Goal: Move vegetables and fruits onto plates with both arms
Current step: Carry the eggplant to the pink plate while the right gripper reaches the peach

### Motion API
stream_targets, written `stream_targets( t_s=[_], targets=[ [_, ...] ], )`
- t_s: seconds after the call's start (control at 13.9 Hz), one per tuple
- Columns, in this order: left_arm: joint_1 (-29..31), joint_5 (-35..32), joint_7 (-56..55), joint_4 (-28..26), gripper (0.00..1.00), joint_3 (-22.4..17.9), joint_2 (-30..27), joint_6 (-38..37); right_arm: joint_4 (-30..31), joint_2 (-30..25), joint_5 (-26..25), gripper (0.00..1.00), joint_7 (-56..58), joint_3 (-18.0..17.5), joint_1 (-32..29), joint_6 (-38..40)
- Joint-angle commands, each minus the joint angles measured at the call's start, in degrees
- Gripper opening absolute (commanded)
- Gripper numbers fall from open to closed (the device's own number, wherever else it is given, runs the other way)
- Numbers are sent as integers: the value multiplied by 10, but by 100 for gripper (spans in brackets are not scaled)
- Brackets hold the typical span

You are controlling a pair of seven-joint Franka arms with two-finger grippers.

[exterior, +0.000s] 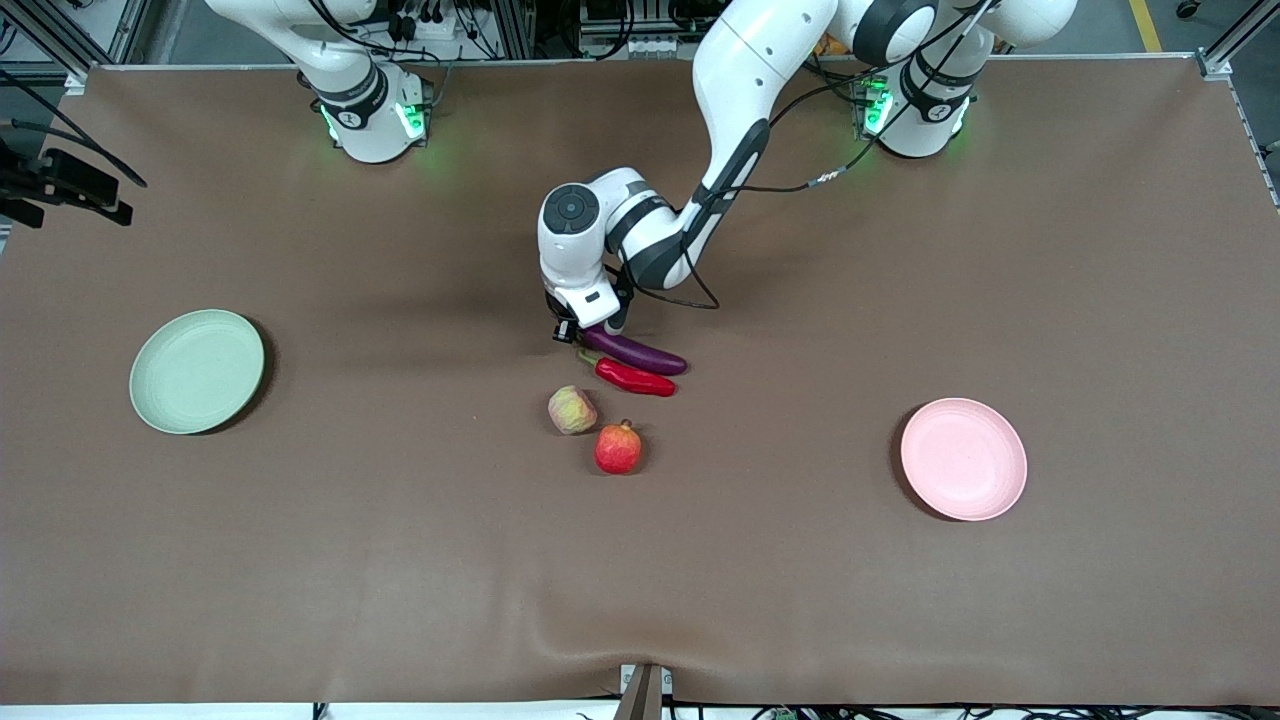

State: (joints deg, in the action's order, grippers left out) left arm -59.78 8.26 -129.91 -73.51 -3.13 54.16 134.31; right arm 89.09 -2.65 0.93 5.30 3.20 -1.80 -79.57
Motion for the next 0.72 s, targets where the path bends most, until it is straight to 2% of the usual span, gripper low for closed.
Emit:
stream_targets(
  t_s=[0.0,0.22,0.29,0.36,0.65],
  targets=[
    [-1,-10,-8,-2,0,-4,-51,-71,-6,5,0,100,0,-8,-12,2],
    [6,-13,-3,-2,0,-3,-99,-155,-9,33,-1,100,2,-8,-10,1],
    [9,-13,7,-3,0,-3,-113,-192,-9,70,-1,100,2,-9,-7,0],
    [10,-13,47,-3,0,-3,-121,-229,-15,99,0,100,2,-9,-7,5],
    [60,-13,261,-8,0,-3,-146,-341,-16,133,7,100,-3,-11,-3,-6]
  ],
)
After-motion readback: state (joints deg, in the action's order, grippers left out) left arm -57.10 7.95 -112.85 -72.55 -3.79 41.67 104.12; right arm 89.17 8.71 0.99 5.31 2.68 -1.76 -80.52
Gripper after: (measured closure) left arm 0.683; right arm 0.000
